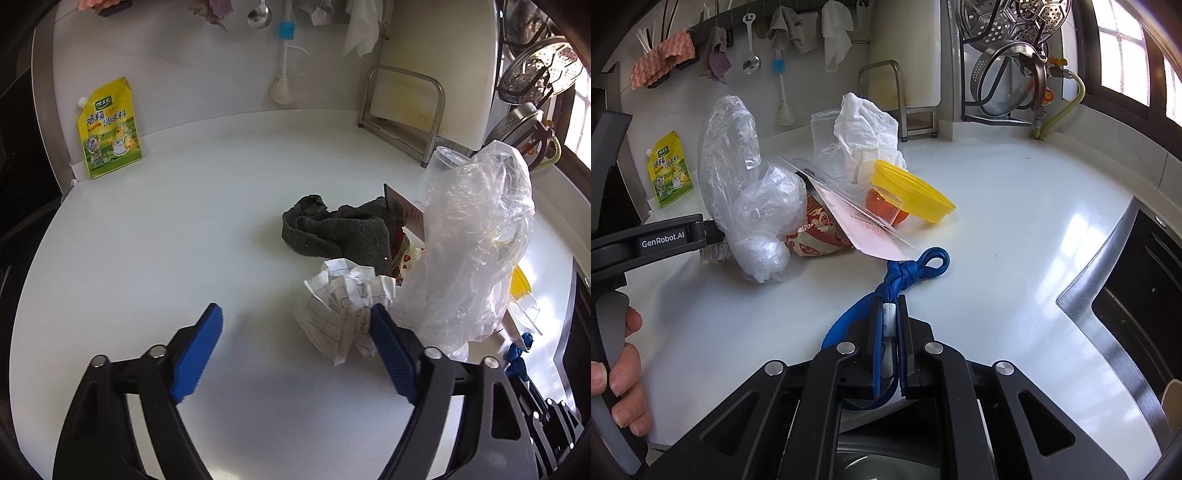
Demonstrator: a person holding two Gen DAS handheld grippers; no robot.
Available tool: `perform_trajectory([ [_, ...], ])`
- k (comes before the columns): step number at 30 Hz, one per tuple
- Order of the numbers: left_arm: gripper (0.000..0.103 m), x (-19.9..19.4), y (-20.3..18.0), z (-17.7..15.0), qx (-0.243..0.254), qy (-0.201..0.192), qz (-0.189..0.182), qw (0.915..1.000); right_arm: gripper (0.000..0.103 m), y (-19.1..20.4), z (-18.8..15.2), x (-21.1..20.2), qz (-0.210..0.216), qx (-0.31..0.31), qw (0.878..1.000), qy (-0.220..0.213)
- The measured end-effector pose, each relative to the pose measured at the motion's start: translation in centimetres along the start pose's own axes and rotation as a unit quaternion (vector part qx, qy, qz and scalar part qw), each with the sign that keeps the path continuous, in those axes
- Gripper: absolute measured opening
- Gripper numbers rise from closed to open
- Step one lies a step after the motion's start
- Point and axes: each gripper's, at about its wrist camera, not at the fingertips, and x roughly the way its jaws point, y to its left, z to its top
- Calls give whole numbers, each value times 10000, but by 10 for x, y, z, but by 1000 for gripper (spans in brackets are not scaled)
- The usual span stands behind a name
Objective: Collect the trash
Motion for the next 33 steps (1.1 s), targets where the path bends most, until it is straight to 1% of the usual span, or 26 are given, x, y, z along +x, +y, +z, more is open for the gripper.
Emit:
perform_trajectory([
  [1, 64, 0, 0, 1, 12, -20, -34, 10000, 7, 0, 0, 0, 3, 0, 10000, 2],
  [3, 43, -1, -1, 1, 42, -55, -130, 9999, 7, 0, 0, 0, 3, -3, 10000, 3],
  [4, 37, -2, -1, 1, 56, -71, -161, 9998, 7, 0, 0, 0, 1, -3, 10000, 1],
  [6, 17, -5, -1, -1, 74, -114, -210, 9997, 7, 0, 0, -1, 11, -4, 10000, -7],
  [8, 8, -8, 1, -3, 85, -159, -196, 9996, 7, 0, -1, -1, 20, -24, 10000, -22],
  [11, 5, -15, 8, -9, 73, -201, -228, 9995, 7, 0, -2, -2, 4, -48, 10000, -37],
  [16, 5, -38, 14, -21, 162, -441, -129, 9988, 7, 1, -5, -8, 7, -58, 10000, -47],
  [20, 5, -49, 16, -27, 249, -537, -113, 9982, 7, 0, -6, -11, -25, -52, 10000, -60],
  [22, 5, -44, 16, -25, 317, -445, -96, 9985, 7, 0, -5, -13, -25, -30, 10000, -70],
  [27, 5, -27, 19, -20, 296, -107, -241, 9992, 7, -1, -3, -17, 28, -2, 9999, -97],
  [29, 7, -25, 18, -19, 291, -93, -247, 9992, 7, -1, -3, -17, 63, 20, 9999, -99],
  [31, 19, -24, 16, -18, 326, -74, -252, 9991, 7, -1, -3, -17, 78, 22, 9999, -103],
  [33, 52, -24, 13, -18, 346, -103, -261, 9990, 7, -1, -3, -16, 100, 21, 9999, -100],
])
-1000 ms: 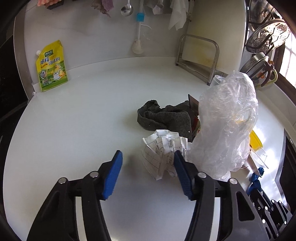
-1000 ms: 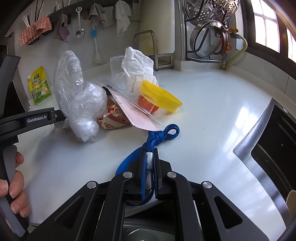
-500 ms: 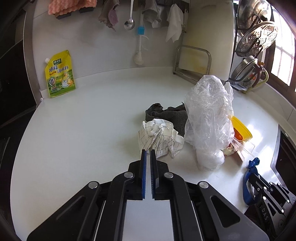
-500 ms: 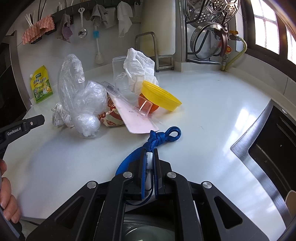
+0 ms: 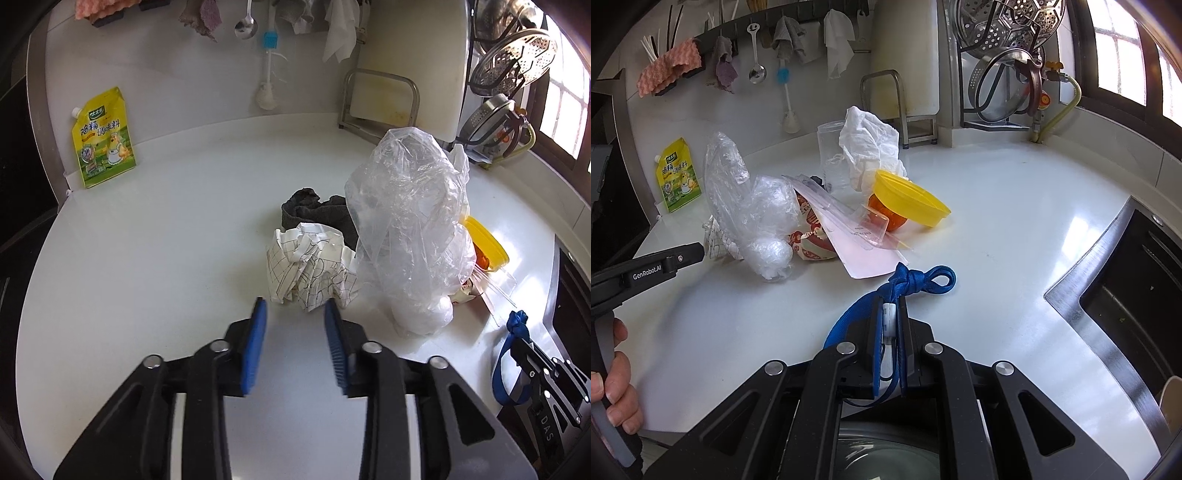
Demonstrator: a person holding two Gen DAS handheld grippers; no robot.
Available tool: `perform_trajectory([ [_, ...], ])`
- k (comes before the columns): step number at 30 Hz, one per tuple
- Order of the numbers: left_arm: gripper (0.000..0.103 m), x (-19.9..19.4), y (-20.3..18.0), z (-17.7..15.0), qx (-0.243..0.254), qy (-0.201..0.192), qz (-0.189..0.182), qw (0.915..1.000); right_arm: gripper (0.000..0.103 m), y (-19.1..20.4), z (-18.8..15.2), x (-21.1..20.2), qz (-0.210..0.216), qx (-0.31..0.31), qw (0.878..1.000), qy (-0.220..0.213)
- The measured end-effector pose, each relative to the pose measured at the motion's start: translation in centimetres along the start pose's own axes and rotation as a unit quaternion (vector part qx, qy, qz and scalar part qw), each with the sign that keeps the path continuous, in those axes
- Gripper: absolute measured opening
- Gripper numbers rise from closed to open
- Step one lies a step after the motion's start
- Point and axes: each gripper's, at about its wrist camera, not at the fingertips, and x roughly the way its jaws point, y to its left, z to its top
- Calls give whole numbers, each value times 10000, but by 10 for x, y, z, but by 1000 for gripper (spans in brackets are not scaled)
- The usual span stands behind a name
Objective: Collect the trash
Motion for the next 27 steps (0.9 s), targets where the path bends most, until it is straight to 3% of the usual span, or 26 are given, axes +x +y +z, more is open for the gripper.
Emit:
perform_trajectory([
  [2, 60, -2, -3, 0, 22, -97, 32, 9999, 7, 0, 0, 1, 13, 2, 10000, -5],
  [10, 63, 15, -7, 7, 46, 186, 95, 9998, 7, -10, 2, 0, 85, 151, 9998, -70],
  [17, 84, 27, -11, 20, -2, 173, 215, 9996, 7, -15, 3, 5, 196, 271, 9994, -60],
  [27, 87, 50, -11, 37, -8, 358, 435, 9984, 7, -18, 3, 7, 283, 340, 9990, -55],
])
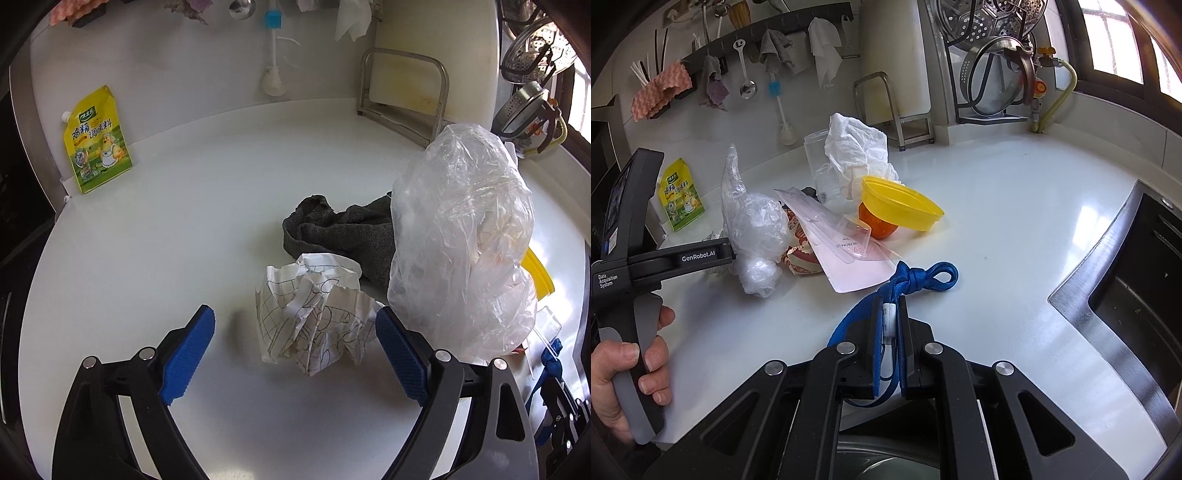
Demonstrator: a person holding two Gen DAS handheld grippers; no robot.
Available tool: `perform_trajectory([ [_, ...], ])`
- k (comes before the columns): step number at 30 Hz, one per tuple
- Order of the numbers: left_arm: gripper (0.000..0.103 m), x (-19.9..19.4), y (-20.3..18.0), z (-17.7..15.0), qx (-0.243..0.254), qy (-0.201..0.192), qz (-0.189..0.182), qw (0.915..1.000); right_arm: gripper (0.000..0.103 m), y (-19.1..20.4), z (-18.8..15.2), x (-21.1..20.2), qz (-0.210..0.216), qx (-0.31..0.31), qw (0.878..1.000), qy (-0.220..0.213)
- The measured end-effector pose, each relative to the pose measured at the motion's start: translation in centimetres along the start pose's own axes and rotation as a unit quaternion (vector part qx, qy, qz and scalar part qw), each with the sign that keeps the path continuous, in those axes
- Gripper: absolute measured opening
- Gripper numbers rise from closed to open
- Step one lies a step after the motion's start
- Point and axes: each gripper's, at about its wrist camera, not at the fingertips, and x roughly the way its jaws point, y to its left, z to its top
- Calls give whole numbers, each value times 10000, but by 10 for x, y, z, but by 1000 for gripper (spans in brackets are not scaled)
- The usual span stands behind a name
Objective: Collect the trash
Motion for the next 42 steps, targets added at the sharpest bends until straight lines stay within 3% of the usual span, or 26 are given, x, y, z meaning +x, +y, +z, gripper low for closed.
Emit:
perform_trajectory([
  [3, 85, 5, 1, 2, -13, 78, 11, 10000, 7, -1, 0, 0, 9, 15, 10000, 10],
  [4, 80, 6, 1, 3, -9, 104, -2, 9999, 7, -1, -1, 0, 7, 21, 10000, 7],
  [6, 53, 9, 1, 2, -4, 205, -119, 9997, 7, -1, -1, 0, 7, 29, 10000, 8],
  [9, 36, 7, 4, 0, -42, 174, -259, 9995, 7, 0, -1, -1, -8, 23, 10000, 5],
  [11, 31, 2, 4, -1, -62, 81, -295, 9995, 7, -1, -2, -1, -25, 16, 10000, 12],
  [19, 30, -42, 10, -26, 14, -401, 67, 9992, 7, -4, -7, -9, -119, 3, 9999, 24],
  [23, 30, -72, 11, -47, 90, -533, 57, 9985, 7, -3, -17, -22, -144, -32, 9999, 54],
  [35, 30, -152, -6, -128, 401, -800, -160, 9959, 7, 5, -68, -95, -258, -296, 9992, 5],
  [42, 30, -171, -18, -173, 500, -543, -541, 9958, 7, -2, -108, -131, -244, -333, 9990, 157],
])
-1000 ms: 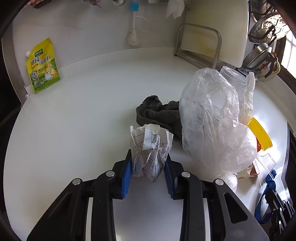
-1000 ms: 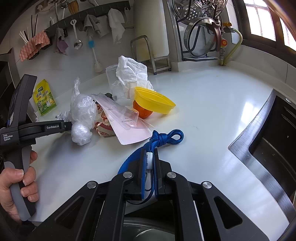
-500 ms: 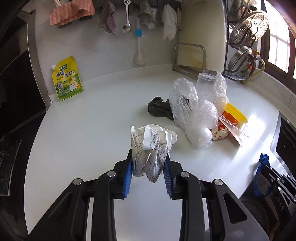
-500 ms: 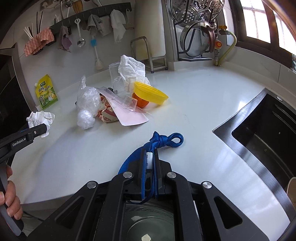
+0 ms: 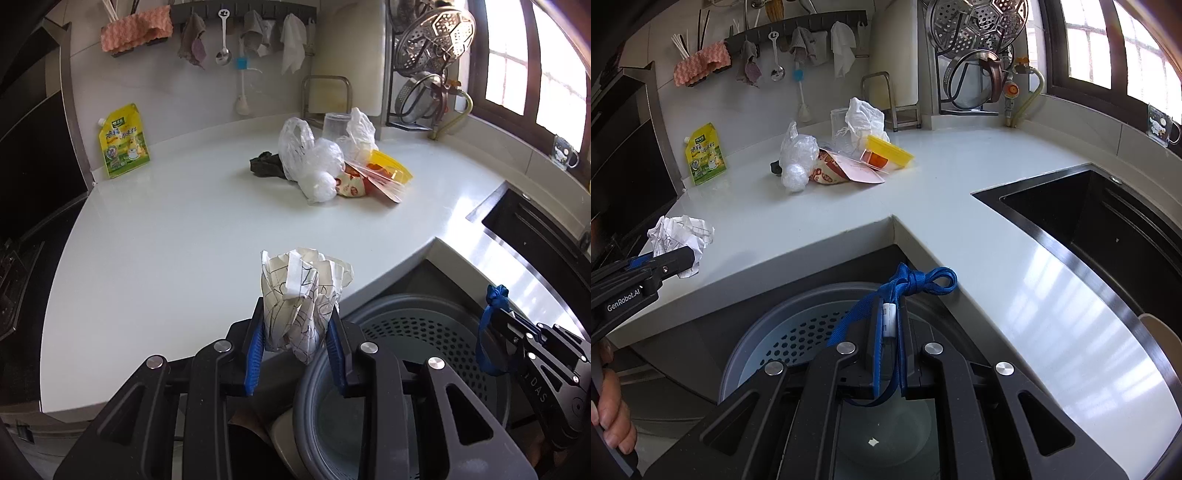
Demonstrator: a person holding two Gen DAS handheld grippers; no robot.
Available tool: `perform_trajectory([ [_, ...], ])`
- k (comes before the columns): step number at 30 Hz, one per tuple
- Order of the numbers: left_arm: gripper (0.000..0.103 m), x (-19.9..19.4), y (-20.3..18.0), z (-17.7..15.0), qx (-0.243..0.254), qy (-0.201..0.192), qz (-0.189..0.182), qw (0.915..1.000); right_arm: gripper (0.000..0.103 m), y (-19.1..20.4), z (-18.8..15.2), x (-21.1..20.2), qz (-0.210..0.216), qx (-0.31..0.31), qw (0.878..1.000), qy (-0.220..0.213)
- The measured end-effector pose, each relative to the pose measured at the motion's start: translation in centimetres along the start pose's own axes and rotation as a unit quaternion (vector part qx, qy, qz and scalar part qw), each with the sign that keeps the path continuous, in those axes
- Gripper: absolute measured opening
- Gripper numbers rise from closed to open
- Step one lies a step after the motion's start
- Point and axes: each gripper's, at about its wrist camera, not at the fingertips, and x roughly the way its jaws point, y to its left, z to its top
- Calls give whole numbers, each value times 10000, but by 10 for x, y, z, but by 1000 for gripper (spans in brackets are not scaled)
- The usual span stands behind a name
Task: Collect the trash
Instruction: 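Carry the paper and strap over the basket and open both grippers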
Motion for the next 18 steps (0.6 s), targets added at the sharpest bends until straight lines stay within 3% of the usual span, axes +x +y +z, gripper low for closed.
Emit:
perform_trajectory([
  [10, 30, -16, -40, -44, 452, 64, -246, 9987, 7, -10, -42, -24, 79, 35, 9998, 175],
  [18, 30, 4, -53, -68, 437, 455, -419, 9971, 7, -6, -59, -13, 198, -51, 9987, 472],
])
